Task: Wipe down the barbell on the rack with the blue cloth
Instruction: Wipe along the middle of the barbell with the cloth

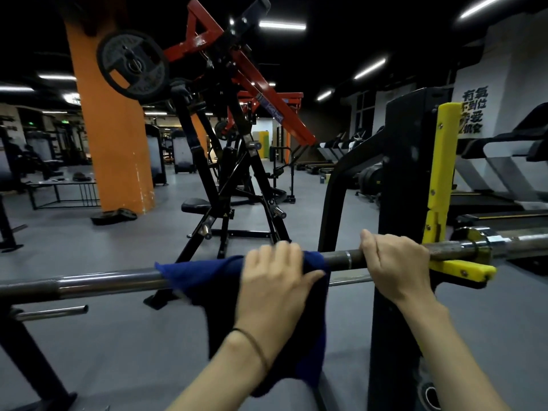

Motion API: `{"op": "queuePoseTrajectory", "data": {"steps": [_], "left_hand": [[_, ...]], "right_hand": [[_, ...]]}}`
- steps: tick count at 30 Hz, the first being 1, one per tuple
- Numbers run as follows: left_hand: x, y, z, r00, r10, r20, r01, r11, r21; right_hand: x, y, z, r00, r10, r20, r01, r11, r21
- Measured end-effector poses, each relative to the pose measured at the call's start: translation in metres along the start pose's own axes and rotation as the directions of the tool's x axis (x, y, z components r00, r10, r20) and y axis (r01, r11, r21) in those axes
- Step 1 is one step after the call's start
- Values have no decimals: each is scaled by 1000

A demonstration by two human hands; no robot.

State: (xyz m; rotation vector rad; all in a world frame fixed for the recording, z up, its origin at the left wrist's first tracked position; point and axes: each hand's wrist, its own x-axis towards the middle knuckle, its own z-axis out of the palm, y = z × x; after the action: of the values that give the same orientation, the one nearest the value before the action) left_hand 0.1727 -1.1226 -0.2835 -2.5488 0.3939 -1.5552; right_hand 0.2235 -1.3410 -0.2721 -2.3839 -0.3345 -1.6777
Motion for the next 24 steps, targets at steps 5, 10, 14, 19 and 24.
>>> {"op": "queuePoseTrajectory", "data": {"steps": [5,10,14,19,24], "left_hand": [[29,47,19,993,114,21,-115,993,10],[3,-15,4,992,113,-59,-116,992,-51],[-28,-66,-8,996,89,-24,-89,996,-16],[-14,-24,2,1000,-3,-4,3,1000,-24],[17,53,21,995,100,14,-99,994,-56]], "right_hand": [[-8,11,0,997,-70,16,70,998,3],[-30,26,-8,995,-101,22,100,993,56],[-43,26,-6,997,-75,28,73,996,56],[-40,7,1,999,44,-18,-43,996,80],[-38,16,-1,1000,-15,-6,15,999,50]]}}
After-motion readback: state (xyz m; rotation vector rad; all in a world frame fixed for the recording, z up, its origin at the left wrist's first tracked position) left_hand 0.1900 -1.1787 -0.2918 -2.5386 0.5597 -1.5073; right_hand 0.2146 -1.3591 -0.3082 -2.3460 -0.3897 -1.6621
